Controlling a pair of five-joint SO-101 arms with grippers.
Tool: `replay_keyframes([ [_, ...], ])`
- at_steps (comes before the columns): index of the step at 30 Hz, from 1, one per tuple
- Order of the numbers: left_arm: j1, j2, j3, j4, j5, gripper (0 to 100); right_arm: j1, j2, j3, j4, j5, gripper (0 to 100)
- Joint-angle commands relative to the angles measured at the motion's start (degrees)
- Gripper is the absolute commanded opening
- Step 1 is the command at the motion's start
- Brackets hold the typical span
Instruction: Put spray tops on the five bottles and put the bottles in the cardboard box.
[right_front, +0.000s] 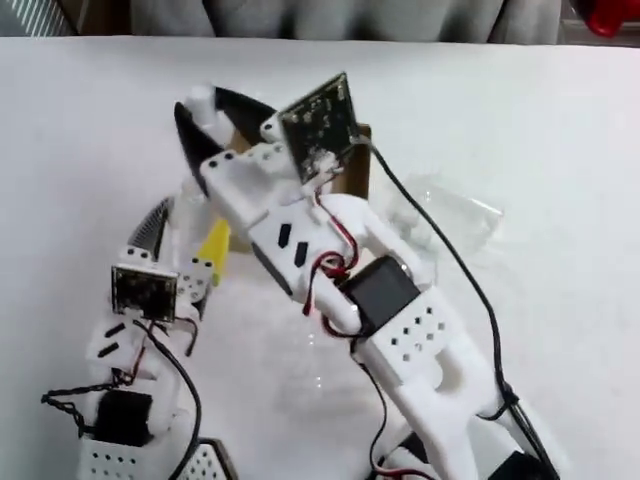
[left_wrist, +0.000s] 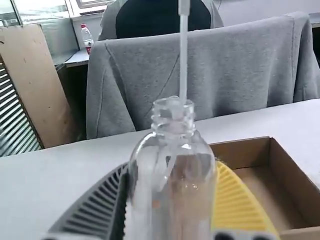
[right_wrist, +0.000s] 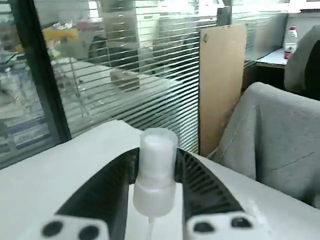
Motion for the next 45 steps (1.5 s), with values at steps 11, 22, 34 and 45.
replay_keyframes([
  [11, -0.84, -0.31, -2.99, -2.11, 0.44, 3, -2.24, 2.07, -3.16, 1.01, 2.20, 1.5],
  [22, -0.92, -0.31, -2.99, -2.11, 0.53, 3, -2.33, 7.69, -13.54, 16.04, 1.76, 1.5],
  [34, -0.92, -0.31, -2.99, -2.11, 0.53, 3, -2.33, 7.87, -13.71, 16.84, 1.76, 1.9],
  [45, -0.92, -0.31, -2.99, -2.11, 0.53, 3, -4.26, 7.52, -14.07, 19.65, 1.67, 11.5],
])
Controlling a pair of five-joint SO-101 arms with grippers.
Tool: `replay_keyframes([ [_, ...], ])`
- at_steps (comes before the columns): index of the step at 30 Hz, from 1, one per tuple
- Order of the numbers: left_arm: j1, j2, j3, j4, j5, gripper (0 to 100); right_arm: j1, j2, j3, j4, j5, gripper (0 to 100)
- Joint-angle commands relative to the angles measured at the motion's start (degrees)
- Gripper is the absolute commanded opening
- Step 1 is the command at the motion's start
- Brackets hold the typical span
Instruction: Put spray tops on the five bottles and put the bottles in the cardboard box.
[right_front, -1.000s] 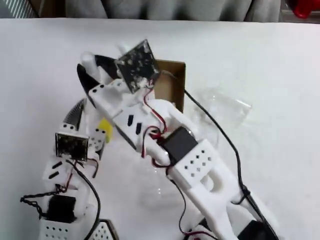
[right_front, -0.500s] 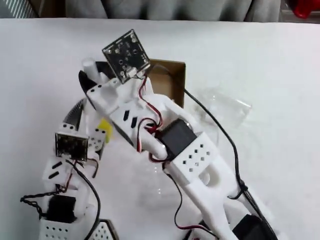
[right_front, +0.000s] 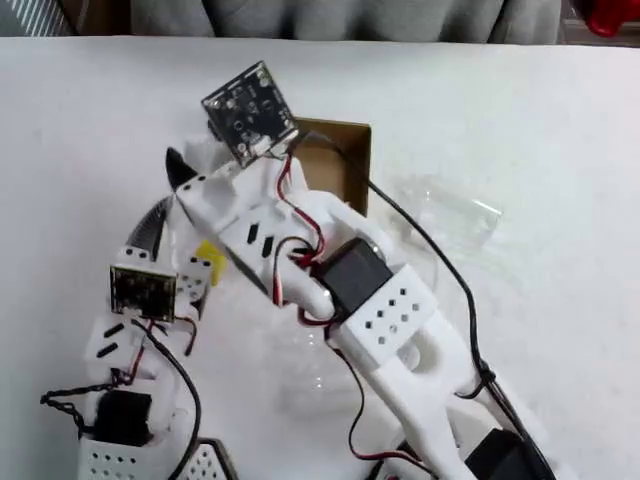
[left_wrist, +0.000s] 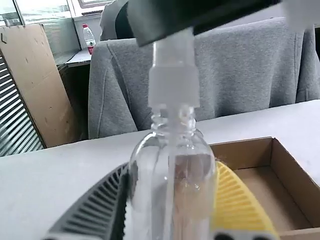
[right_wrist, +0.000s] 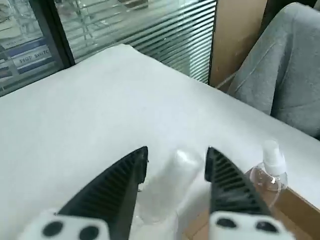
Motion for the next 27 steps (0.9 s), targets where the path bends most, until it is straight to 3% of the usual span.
replay_keyframes([
  [1, -0.57, -0.31, -2.99, -2.11, 0.53, 3, -1.01, -0.66, -3.87, -0.04, 0.26, 8.9],
  [4, -0.57, -0.31, -2.99, -2.11, 0.53, 3, -0.92, -0.84, -5.10, 0.31, 0.26, 1.3],
  [13, -0.57, -0.31, -2.99, -2.11, 0.53, 3, 1.89, -1.27, -6.24, 0.48, 0.26, 1.5],
  [21, -0.57, -0.31, -2.99, -2.11, 0.53, 3, 1.89, 0.75, -14.24, 11.21, 0.26, 1.5],
  [24, -0.57, -0.31, -2.99, -2.11, 0.53, 3, 1.89, 1.98, -16.44, 14.02, 0.26, 2.3],
  [27, -0.57, -0.31, -2.99, -2.11, 0.53, 3, 1.80, 3.47, -17.58, 15.43, 0.26, 9.7],
])
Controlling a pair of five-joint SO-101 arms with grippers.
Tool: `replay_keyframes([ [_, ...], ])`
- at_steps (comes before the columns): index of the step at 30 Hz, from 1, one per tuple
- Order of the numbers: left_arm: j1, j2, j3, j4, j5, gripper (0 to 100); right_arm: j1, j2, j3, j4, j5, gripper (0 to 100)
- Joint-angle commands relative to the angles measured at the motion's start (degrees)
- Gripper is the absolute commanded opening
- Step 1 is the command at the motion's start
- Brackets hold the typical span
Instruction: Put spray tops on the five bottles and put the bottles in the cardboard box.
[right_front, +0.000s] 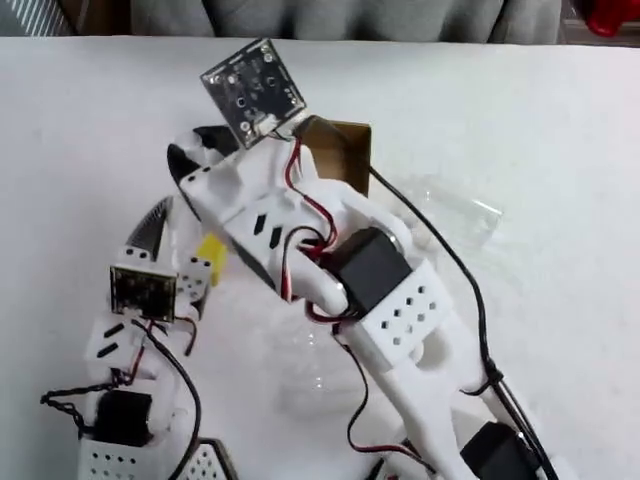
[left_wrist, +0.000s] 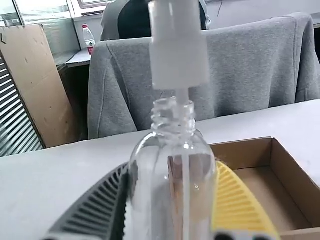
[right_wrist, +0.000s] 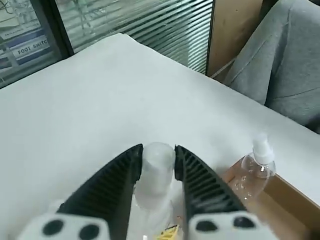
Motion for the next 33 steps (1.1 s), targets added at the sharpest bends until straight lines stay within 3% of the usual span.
replay_keyframes([
  [1, -0.57, -0.31, -2.99, -2.11, 0.53, 3, 0.48, 0.66, -3.78, 1.19, 0.26, 12.5],
  [4, -0.57, -0.31, -2.99, -2.11, 0.53, 3, -0.13, 1.45, -3.78, 0.75, 0.26, 17.1],
  [15, -0.57, -0.31, -2.99, -2.11, 0.53, 3, 0.04, -1.45, -5.01, 0.66, 0.18, 5.6],
  [23, -0.57, -0.31, -2.99, -2.11, 0.53, 3, 8.40, -1.01, -8.09, 0.66, -3.25, 1.5],
  [33, -0.57, -0.31, -2.99, -2.11, 0.53, 3, 7.43, 9.80, -9.67, 3.03, 1.58, 1.5],
])
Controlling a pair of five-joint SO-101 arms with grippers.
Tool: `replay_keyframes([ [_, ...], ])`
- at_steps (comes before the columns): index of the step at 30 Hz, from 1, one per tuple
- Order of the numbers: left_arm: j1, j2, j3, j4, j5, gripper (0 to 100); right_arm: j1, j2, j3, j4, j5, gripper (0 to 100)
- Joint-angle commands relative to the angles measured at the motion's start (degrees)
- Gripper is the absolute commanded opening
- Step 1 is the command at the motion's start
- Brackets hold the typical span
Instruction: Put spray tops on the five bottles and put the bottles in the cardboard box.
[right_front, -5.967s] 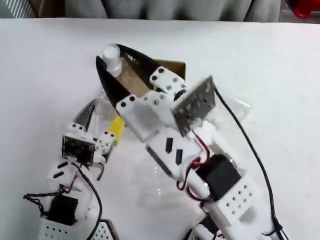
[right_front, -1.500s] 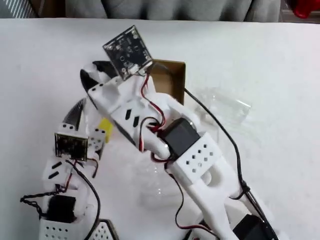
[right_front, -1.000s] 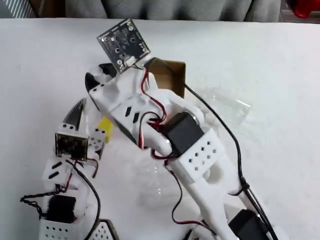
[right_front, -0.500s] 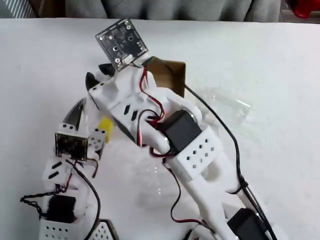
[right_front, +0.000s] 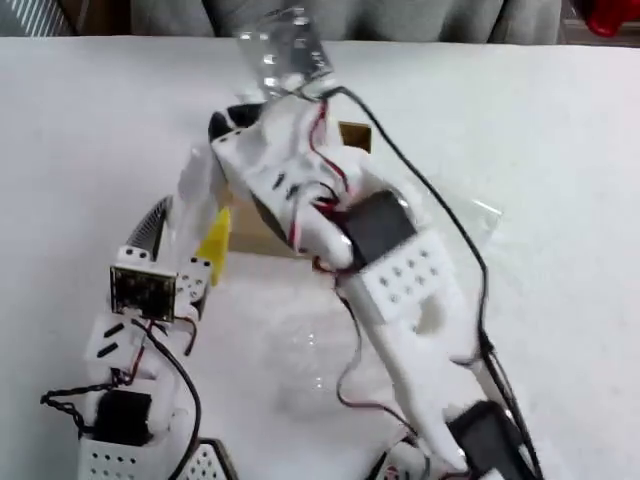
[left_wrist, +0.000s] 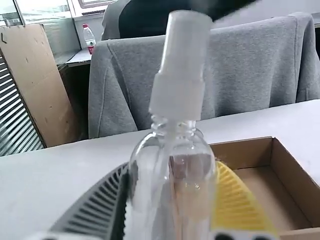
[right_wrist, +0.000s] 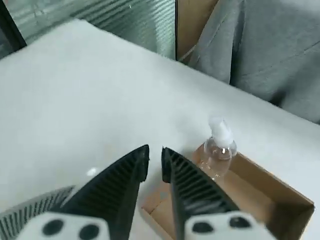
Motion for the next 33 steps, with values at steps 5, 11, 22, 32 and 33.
replay_keyframes([
  [5, -0.57, -0.31, -2.99, -2.11, 0.53, 3, -1.36, 1.63, -4.84, 0.66, 0.88, 1.5],
  [11, -0.57, -0.31, -2.99, -2.11, 0.53, 3, -3.21, 1.98, -5.19, 3.03, 0.88, 1.5],
  [22, -0.57, -0.31, -2.99, -2.11, 0.53, 3, -2.42, 1.54, -5.27, 4.18, 1.23, 1.5],
  [32, -0.57, -0.31, -2.90, -3.34, 0.53, 3, 1.89, 1.54, -8.35, 6.20, 1.23, 1.5],
  [33, -0.57, -0.31, -2.90, -3.60, 0.62, 3, 1.80, 1.54, -9.23, 7.60, 1.23, 1.5],
])
